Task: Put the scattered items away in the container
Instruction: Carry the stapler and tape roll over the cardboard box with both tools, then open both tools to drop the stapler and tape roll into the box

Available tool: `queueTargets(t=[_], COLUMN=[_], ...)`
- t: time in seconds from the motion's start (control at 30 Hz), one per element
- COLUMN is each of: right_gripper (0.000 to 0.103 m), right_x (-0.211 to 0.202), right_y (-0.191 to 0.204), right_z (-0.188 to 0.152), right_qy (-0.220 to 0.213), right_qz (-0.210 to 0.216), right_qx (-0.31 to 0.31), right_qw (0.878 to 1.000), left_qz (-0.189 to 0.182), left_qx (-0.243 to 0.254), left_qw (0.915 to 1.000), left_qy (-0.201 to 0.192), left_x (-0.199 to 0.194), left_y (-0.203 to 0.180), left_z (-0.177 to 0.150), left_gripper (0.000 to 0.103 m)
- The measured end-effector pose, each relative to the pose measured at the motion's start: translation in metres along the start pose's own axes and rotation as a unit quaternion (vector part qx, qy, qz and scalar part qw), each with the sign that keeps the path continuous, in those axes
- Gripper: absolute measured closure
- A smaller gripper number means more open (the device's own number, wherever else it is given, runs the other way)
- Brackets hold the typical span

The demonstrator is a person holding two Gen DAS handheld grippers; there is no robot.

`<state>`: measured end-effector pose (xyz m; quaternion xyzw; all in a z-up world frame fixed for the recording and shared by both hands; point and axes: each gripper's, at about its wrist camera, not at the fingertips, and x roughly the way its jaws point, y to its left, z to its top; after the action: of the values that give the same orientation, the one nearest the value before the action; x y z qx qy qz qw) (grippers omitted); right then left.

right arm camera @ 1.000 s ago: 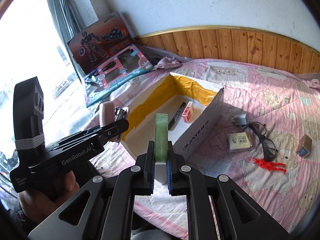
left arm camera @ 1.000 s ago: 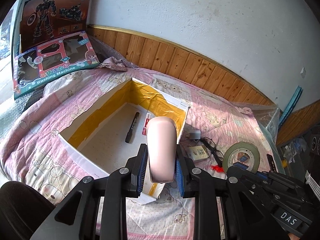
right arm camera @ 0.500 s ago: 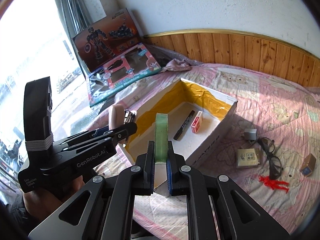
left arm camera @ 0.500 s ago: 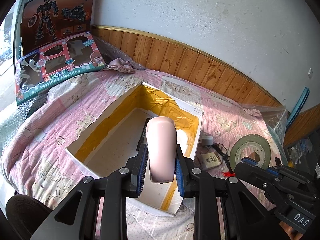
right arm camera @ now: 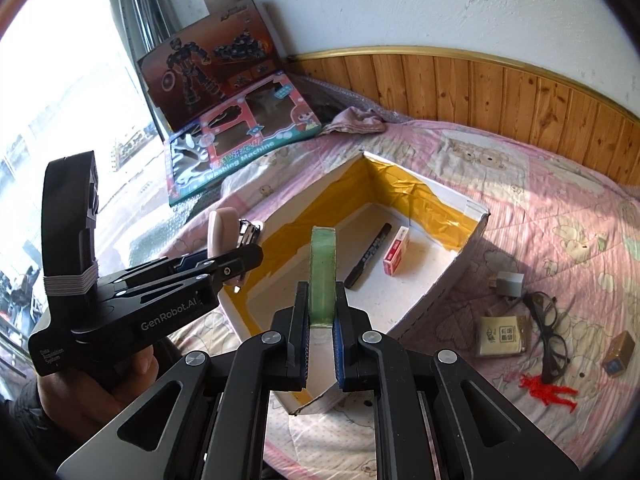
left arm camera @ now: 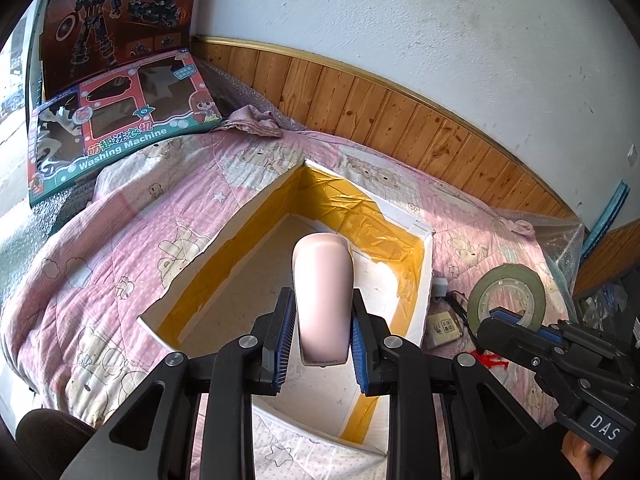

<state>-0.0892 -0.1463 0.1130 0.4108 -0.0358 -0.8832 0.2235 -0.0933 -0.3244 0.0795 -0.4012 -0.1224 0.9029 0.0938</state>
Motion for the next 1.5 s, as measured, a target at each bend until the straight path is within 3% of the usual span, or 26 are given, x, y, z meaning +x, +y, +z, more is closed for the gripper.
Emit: queueTargets(t=[0.83,1.5], right_gripper=[0.093,0.093], right_x=[0.09,0.155], right_y=[-0.05,-0.087], right_z=[0.045,0.055], right_qy=[0.072,0.121], right_qz=[-0.01,-0.049], right_qx=[0.018,0.005], right_qw=[0.997,0.991], left_qz=[-0.012,0.004], left_qx=[0.025,-0.001], left_qw=[0.9981,0.9882], left_qy=[0.056,0.153], left_x=[0.079,0.161], left_y=[0.007,0.019], left_z=[0.048,0.063], left_gripper=[0.076,0.076])
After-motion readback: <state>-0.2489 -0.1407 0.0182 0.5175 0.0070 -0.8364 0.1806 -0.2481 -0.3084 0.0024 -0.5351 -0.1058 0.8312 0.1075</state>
